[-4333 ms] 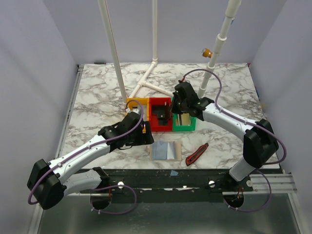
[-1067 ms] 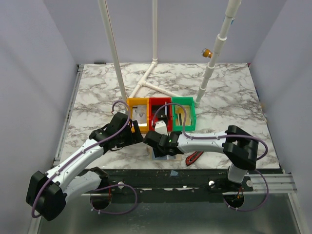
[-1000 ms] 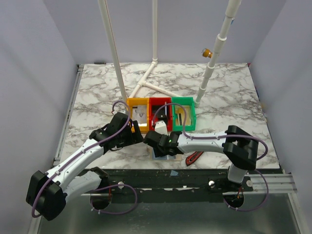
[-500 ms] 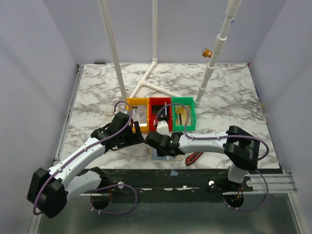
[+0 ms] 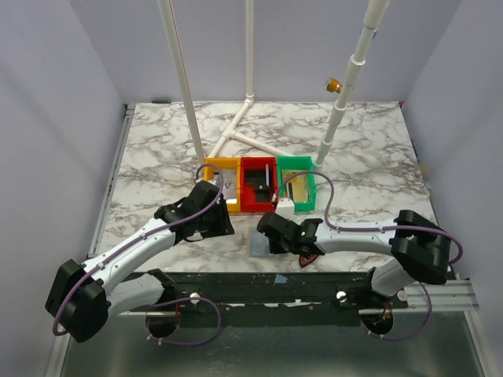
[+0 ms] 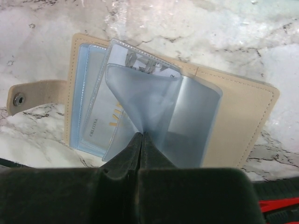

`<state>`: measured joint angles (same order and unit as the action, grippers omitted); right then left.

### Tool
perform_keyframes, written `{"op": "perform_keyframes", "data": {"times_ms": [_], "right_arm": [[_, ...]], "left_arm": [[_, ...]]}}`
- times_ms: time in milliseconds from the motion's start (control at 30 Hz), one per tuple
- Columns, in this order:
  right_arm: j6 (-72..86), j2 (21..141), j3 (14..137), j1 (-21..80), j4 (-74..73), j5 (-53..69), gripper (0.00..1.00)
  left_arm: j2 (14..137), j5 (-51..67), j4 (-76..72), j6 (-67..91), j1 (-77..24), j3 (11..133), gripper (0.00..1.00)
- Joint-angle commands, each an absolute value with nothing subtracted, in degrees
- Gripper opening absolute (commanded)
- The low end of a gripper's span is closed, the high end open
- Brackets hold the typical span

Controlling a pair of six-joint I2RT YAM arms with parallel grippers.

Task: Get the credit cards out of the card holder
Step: Remove the credit card from the card holder.

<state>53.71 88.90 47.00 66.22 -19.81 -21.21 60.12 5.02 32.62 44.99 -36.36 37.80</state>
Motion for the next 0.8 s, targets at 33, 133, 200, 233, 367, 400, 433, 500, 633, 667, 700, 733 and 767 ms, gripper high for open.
{"op": "perform_keyframes", "data": {"times_ms": [33, 133, 200, 233, 367, 400, 433, 500, 633, 667, 700, 733, 767], "right_arm": [[55.54, 84.30, 40.76, 63.52, -11.90, -16.66, 0.01], [55.81, 82.03, 37.88, 62.03, -8.38, -14.35, 0.01], [55.89, 80.52, 35.63, 60.97, -6.07, -12.77, 0.01], [56.08, 79.85, 34.67, 60.45, -4.63, -11.88, 0.01], [56.31, 77.34, 31.29, 58.05, -0.69, -8.87, 0.01], [56.39, 76.94, 30.60, 57.65, -0.49, -8.43, 0.01], [56.42, 76.43, 30.03, 57.34, 1.05, -7.95, 0.01], [56.54, 75.48, 28.78, 56.83, 2.48, -7.17, 0.01], [56.69, 73.00, 26.98, 56.26, 4.20, -6.76, 0.01], [56.78, 72.48, 26.67, 56.17, 4.53, -6.85, 0.01], [56.82, 72.06, 26.30, 56.01, 4.78, -6.77, 0.01], [56.95, 71.81, 26.08, 55.91, 4.82, -6.80, 0.01], [57.10, 71.65, 25.94, 55.81, 4.78, -6.76, 0.01]], "left_arm": [[63.89, 5.86, 29.99, 45.77, -40.81, 41.77, 0.27], [66.31, 5.71, 28.76, 46.43, -42.89, 43.11, 0.17], [68.53, 6.17, 27.52, 46.72, -43.90, 43.87, 0.11], [69.81, 6.19, 27.09, 46.75, -44.54, 44.37, 0.09], [75.01, 6.78, 24.89, 46.66, -46.55, 46.33, 0.02], [76.46, 7.14, 24.37, 46.53, -46.80, 46.76, 0.00], [77.59, 7.49, 23.88, 46.28, -47.21, 47.20, 0.00], [79.94, 7.82, 23.21, 46.07, -48.06, 48.16, 0.00], [84.33, 8.85, 21.80, 45.44, -49.18, 50.02, 0.00], [85.10, 9.19, 21.44, 45.44, -49.38, 50.45, 0.00], [86.24, 9.59, 21.21, 45.35, -49.48, 50.89, 0.00], [87.17, 9.71, 21.19, 45.43, -49.57, 51.41, 0.00], [88.34, 9.94, 21.17, 45.46, -49.56, 51.78, 0.00]]}}
